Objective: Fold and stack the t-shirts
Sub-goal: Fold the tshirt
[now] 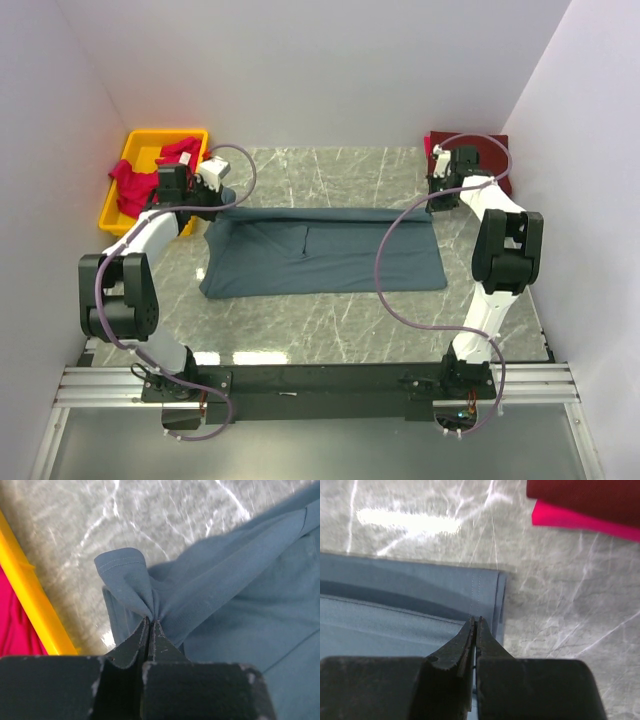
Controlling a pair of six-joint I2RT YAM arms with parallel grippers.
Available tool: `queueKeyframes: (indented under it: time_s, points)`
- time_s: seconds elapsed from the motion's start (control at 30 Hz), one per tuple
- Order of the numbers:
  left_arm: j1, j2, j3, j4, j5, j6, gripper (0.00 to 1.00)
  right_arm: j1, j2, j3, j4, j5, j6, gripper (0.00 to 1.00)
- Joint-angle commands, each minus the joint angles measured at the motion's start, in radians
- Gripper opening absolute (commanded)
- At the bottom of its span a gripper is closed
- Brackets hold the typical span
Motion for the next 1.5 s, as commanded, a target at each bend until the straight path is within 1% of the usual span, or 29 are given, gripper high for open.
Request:
queueKeyframes:
  time_s: [0.0, 0.3, 0.5, 0.67, 0.8, 1.23, 1.47]
  points:
    - [0.005, -0.06, -0.023, 0.001, 0.007, 0.033, 0.0, -0.016, -0.072, -0.023, 0.034, 0.013, -0.033, 0.0]
    - [0.005, -0.095, -0.101, -0.015, 0.005, 0.024, 0.0, -0.024, -0.058, -0.036, 0.041, 0.025, -0.047, 0.0]
    - [0.005, -0.11, -0.14, -0.041, -0.01, -0.024, 0.0, -0.027, -0.06, -0.036, 0.04, 0.025, -0.047, 0.0]
    - [0.001, -0.161, -0.183, -0.035, -0.028, -0.084, 0.0, -0.027, -0.06, -0.03, 0.034, 0.013, -0.048, 0.0]
    - [-0.019, -0.191, -0.215, -0.038, -0.061, -0.104, 0.0, -0.027, -0.065, -0.035, 0.035, 0.005, -0.051, 0.0]
    - [-0.024, -0.162, -0.259, -0.035, -0.114, -0.09, 0.0, -0.03, -0.089, -0.069, 0.035, 0.004, -0.094, 0.0]
    - [-0.024, -0.179, -0.287, -0.033, -0.087, -0.095, 0.0, -0.032, -0.072, -0.076, 0.038, 0.02, -0.103, 0.0]
